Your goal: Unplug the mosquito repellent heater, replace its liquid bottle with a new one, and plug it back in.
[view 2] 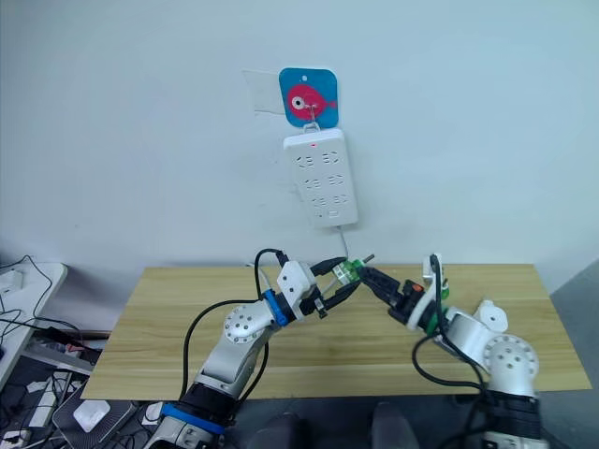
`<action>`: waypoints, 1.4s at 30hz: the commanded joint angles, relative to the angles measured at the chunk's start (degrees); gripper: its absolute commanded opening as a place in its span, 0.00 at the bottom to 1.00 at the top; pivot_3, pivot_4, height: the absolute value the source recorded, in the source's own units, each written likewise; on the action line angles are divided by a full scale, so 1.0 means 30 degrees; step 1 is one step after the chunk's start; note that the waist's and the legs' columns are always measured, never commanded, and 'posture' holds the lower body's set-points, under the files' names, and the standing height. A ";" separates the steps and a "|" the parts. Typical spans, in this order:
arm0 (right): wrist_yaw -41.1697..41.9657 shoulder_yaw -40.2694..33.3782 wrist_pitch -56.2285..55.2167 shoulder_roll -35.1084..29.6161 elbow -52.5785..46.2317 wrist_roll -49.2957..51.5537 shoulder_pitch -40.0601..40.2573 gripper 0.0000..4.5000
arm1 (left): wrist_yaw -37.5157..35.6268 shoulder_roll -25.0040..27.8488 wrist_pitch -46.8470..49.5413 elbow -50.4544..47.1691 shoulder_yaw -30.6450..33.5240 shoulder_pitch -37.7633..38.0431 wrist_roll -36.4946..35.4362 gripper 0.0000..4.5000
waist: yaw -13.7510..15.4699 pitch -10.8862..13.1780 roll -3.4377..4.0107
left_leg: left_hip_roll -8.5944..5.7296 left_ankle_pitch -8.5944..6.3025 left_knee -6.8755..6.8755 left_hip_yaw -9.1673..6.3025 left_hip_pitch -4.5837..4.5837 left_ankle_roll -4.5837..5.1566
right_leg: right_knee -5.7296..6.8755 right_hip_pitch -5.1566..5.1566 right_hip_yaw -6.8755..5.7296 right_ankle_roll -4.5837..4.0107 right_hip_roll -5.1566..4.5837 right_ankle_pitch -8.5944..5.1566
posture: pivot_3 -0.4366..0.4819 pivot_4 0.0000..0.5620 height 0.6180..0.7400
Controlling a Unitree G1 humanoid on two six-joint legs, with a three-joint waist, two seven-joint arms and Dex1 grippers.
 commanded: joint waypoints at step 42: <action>0.9566 0.6891 -0.3224 -0.7940 1.9495 -2.2877 -1.0696 0.99 | -0.0025 0.1467 0.0604 -0.3432 0.0606 0.3275 -0.0676 0.50 | 0.0379 0.1278 -0.0081 | 0.0034 -0.0002 -0.0003 -0.0001 -0.0013 0.0004 | -0.0024 -0.0004 0.0006 0.0005 -0.0031 -0.0004 | 0.50 0.46 1.00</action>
